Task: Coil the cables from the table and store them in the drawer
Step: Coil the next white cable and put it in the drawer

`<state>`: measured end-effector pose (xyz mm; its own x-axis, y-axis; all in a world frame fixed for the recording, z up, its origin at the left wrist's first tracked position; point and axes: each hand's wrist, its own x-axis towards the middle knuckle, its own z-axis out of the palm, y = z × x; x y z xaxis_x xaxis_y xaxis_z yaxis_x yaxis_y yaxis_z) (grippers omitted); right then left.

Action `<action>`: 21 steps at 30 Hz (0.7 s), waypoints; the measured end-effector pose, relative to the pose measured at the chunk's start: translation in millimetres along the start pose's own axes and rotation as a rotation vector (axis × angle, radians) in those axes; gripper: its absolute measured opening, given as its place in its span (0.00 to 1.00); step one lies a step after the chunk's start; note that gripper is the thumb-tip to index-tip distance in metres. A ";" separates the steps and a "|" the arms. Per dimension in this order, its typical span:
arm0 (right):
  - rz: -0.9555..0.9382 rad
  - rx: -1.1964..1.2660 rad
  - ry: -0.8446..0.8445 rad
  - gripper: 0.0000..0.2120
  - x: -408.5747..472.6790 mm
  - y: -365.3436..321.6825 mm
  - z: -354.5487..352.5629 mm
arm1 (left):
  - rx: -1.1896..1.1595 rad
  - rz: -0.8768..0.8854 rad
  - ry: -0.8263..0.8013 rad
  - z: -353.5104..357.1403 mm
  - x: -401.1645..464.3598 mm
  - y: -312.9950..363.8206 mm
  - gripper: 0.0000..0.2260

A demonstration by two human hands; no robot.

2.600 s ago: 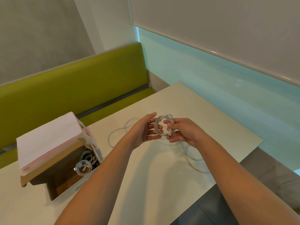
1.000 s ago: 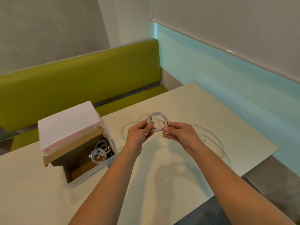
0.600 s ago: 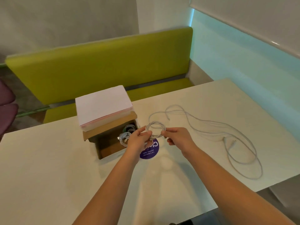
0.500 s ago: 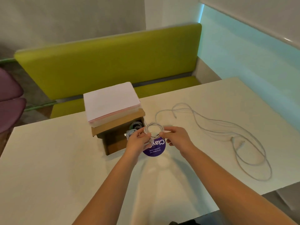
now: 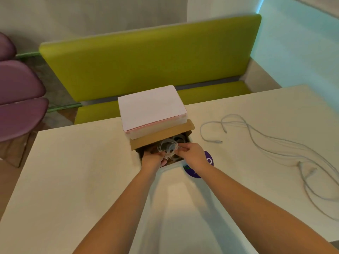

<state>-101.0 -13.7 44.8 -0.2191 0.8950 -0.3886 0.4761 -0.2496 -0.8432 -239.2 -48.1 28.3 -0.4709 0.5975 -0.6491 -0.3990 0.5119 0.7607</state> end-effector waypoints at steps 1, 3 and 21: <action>0.005 -0.010 0.013 0.17 2.4 -0.7 3.4 | -0.007 -0.018 0.008 0.4 4.5 -1.2 0.20; 0.010 -0.029 0.022 0.17 7.9 -2.3 9.2 | 0.048 -0.032 0.006 1.3 15.8 -4.8 0.18; -0.167 -0.750 0.001 0.20 42.9 16.6 18.1 | 1.009 0.196 -0.065 6.8 52.9 -14.9 0.29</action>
<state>-118.0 13.9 7.4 -0.3385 0.8991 -0.2776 0.8871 0.2065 -0.4128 -252.9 -19.8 -17.4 -0.4013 0.7432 -0.5353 0.5413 0.6639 0.5160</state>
